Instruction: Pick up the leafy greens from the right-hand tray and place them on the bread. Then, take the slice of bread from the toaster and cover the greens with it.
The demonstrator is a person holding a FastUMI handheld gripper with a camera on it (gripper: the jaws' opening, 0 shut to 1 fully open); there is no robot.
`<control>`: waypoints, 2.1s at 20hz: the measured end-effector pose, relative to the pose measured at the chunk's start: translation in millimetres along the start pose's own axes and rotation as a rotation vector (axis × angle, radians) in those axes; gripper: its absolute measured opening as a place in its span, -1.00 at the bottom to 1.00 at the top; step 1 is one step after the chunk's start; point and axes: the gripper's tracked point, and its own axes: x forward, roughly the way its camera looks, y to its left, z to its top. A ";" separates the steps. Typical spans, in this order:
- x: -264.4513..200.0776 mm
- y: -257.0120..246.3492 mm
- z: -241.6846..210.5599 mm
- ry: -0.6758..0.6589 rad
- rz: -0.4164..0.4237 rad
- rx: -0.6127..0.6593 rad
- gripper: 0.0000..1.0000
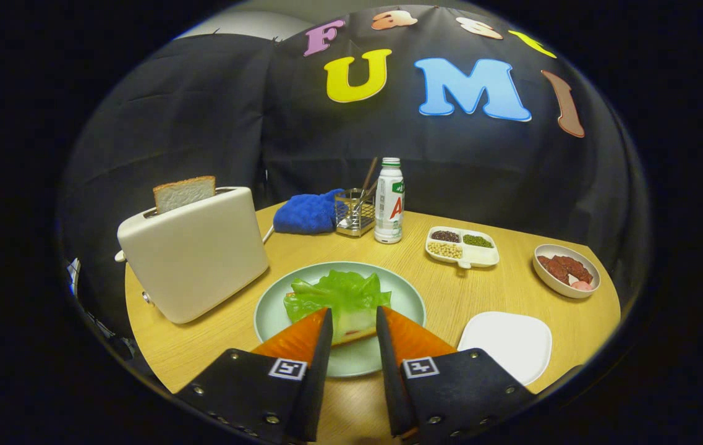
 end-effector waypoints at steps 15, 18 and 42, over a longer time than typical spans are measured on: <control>-41.4 87.1 77.8 -0.258 -0.154 0.061 0.15; -31.7 116.5 91.2 -0.254 -0.158 0.096 0.15; 57.5 265.3 125.3 -0.210 -0.192 -0.009 -0.41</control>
